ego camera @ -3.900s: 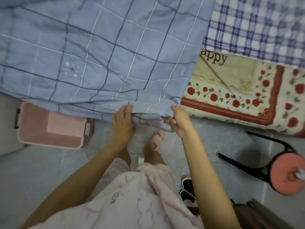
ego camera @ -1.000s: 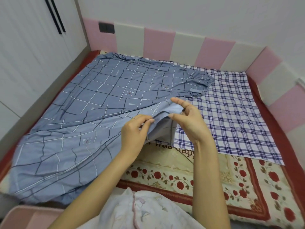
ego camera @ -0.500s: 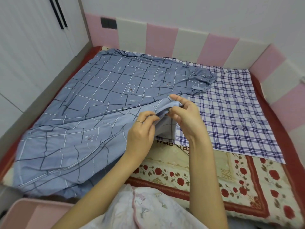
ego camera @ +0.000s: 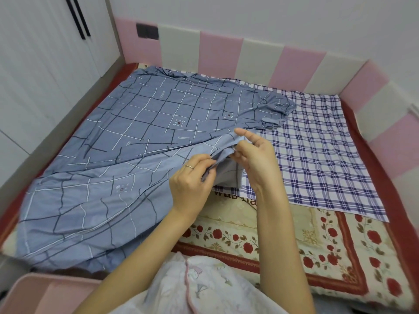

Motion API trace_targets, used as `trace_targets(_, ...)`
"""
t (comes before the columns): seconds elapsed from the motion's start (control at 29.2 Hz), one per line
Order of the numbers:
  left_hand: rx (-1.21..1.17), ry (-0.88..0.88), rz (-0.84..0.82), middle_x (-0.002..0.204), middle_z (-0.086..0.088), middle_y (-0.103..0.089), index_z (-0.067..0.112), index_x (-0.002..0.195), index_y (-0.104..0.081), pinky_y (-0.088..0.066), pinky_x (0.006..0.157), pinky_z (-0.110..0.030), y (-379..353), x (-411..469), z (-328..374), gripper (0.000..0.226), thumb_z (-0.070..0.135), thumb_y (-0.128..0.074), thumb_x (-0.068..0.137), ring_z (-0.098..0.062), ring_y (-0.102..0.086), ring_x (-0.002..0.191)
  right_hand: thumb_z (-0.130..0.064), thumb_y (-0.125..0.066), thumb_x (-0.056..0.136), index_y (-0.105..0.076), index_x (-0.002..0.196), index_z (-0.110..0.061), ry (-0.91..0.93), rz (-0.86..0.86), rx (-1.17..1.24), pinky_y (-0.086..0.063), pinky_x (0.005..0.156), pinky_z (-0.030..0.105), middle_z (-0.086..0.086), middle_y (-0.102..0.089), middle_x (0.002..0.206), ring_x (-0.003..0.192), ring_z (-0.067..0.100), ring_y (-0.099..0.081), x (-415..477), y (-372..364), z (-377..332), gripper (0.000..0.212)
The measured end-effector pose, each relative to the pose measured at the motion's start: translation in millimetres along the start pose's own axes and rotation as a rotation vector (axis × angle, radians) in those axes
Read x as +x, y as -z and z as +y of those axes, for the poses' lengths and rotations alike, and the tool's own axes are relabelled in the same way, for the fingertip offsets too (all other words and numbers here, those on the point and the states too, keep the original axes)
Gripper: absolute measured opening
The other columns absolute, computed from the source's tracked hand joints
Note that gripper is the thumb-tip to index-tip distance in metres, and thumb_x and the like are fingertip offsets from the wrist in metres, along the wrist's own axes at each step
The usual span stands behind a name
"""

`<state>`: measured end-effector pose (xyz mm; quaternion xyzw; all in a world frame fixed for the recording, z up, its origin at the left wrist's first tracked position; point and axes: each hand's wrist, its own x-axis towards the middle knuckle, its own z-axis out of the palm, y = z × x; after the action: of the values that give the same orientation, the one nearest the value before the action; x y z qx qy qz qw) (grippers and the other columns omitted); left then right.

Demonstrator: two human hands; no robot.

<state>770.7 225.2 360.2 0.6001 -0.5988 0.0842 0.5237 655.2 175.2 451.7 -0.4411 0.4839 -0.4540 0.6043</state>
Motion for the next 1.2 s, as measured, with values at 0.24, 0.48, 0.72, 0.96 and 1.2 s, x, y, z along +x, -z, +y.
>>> trace_targets(0.24,-0.142,0.084,-0.053,0.087,-0.002,-0.069,0.006,0.08,-0.074,-0.055,0.066,-0.031,11,1,-1,0.005,0.001,-0.073,0.077,-0.01,-0.063,0.08,-0.008,-0.047,0.084,-0.068,0.073,-0.028,0.281,0.222,-0.646,-0.051,0.055,0.032,0.007,-0.057,0.088,0.058,0.017,-0.058,6,5,13,0.031)
trace_targets(0.48,-0.173,0.153,-0.038,0.085,0.003,-0.065,0.005,0.077,-0.073,-0.05,0.075,-0.014,25,19,4,0.015,-0.009,-0.069,0.073,-0.004,-0.06,0.08,0.001,-0.042,0.088,-0.062,0.067,-0.013,0.331,0.077,-0.397,-0.052,0.055,0.027,0.009,-0.061,0.08,0.067,0.022,-0.061,1,7,15,0.032)
trace_targets(0.72,-0.276,0.318,-0.063,0.082,0.005,-0.066,0.009,0.076,-0.074,-0.049,0.076,-0.013,38,28,-4,0.022,-0.012,-0.067,0.072,-0.001,-0.063,0.082,0.003,-0.062,0.085,-0.066,0.1,-0.008,0.171,-0.304,-0.372,-0.053,0.081,0.026,0.001,-0.068,0.081,0.077,0.012,-0.065,-5,32,10,0.019)
trace_targets(0.96,-0.297,0.314,-0.172,0.081,0.006,-0.067,0.011,0.077,-0.073,-0.048,0.076,-0.009,47,31,-6,0.025,-0.012,-0.068,0.071,-0.001,-0.064,0.083,0.004,-0.061,0.087,-0.07,0.085,-0.011,0.332,-0.185,-0.358,-0.056,0.063,0.027,0.003,-0.067,0.069,0.062,0.014,-0.064,-3,28,16,0.017)
trace_targets(1.2,-0.348,0.451,-0.237,0.077,0.014,-0.065,0.028,0.081,-0.055,-0.05,0.071,-0.016,51,27,0,0.029,0.004,-0.071,0.079,-0.001,-0.063,0.074,-0.016,-0.061,0.087,-0.063,0.079,-0.034,0.599,-0.017,-0.441,-0.048,0.075,0.027,-0.019,-0.065,0.077,0.082,0.012,-0.059,-4,17,26,0.02)
